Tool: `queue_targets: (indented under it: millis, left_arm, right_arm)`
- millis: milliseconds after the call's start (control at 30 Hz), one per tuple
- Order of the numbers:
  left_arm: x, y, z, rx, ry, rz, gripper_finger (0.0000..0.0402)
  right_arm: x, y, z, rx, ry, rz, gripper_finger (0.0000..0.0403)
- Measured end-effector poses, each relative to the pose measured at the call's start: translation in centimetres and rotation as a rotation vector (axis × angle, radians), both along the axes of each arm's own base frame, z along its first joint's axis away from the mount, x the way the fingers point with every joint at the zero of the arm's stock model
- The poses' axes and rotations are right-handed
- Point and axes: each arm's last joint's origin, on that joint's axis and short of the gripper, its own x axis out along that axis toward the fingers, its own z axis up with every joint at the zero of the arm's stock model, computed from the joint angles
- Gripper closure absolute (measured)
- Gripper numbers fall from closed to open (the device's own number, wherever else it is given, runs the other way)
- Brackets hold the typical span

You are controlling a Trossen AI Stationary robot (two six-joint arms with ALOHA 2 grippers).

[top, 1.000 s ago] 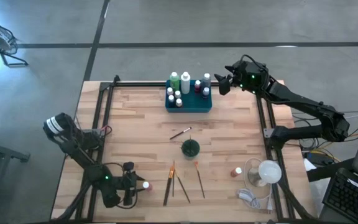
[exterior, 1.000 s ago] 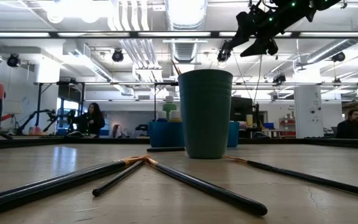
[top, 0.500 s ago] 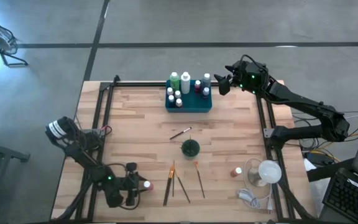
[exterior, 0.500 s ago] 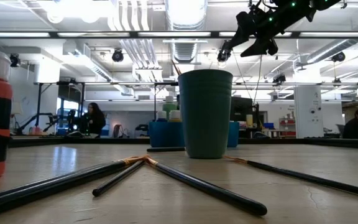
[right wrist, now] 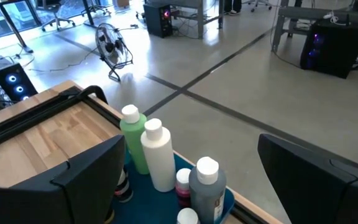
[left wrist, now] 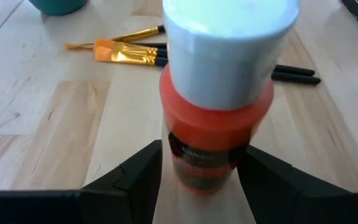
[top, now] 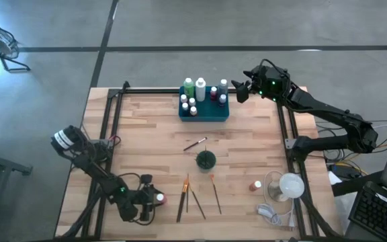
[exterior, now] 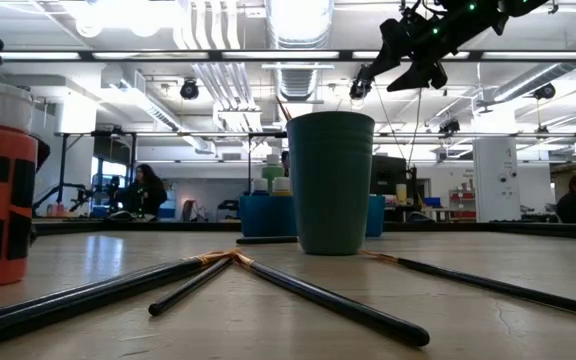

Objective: Pick & Place Paint Supplies
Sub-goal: Put the orange paint bottle into the blue bin

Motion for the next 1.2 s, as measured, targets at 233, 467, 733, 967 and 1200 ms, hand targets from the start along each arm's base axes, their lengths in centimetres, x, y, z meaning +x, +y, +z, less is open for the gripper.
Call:
queue_targets:
  millis: [233,467,733,967,1200]
  left_arm:
    - [0.7,0.5,0.1,-0.003,-0.01,0.016,0.0195]
    - [1.3,1.0,0.1,-0.006,0.006,0.015,0.0207]
    - [1.5,1.2,0.5,-0.02,0.014,0.007,0.0287]
    - [2.4,3.1,3.4,-0.078,0.128,0.04,0.0287]
    - [3.5,7.4,10.1,-0.043,0.218,0.125,0.0287]
  right_arm:
    - [0.0,0.0,0.0,-0.004,0.004,0.002,0.0039]
    - [0.0,0.0,0.0,-0.011,0.011,0.007,0.0039]
    - [0.3,0.8,-0.6,0.11,-0.003,0.169,0.0051]
    - [2.3,4.3,-0.6,0.061,0.022,0.422,0.0079]
    - [4.1,9.1,-0.2,-0.018,0.021,0.65,0.0101]
